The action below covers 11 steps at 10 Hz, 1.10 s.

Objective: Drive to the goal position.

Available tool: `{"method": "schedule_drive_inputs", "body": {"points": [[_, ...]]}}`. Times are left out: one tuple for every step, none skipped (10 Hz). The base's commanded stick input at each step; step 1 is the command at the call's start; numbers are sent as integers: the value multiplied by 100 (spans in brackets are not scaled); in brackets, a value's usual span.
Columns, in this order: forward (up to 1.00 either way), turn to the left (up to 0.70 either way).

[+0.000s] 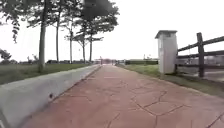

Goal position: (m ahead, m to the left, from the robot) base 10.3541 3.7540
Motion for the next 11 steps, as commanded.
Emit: {"method": "schedule_drive_inputs", "body": {"points": [[98,0],[98,0],[98,0],[97,0],[96,0],[96,0],[96,0],[96,0],[96,0],[96,0],[97,0]]}}
